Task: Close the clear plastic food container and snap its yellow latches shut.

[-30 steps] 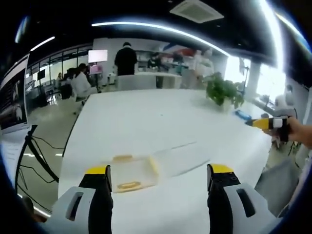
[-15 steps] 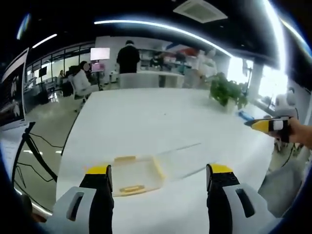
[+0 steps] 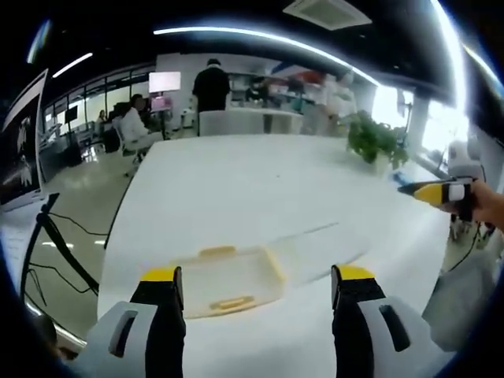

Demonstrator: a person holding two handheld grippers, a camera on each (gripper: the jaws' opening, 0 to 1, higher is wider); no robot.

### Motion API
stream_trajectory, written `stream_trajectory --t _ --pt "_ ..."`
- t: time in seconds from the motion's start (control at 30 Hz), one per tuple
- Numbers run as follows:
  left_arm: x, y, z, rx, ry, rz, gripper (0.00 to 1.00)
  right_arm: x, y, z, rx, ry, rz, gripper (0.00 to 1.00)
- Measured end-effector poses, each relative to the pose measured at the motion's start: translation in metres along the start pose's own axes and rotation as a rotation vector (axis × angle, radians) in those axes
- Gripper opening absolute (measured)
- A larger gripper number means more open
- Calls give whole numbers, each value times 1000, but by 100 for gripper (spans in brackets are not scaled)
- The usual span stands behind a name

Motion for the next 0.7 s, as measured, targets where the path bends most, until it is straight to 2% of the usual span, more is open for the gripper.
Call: stream_trajectory --t 0.3,0.7 --pt "-15 -3 4 -9 10 -39 75 -23 -30 3 -17 8 -75 67" --pt "-43 8 15 -23 51 -110 75 -45 -67 10 -50 21 -152 67"
Point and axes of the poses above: the point that each gripper's makers call its tool centre point, and the gripper's own axes: y roughly backward along the fingers, x roughly to its right, z roughly out of its underside, the point moved 9 cm from there along y, roughly backward along the fingers, and after that the axes turned 1 degree about y, right-handed, at the moved point
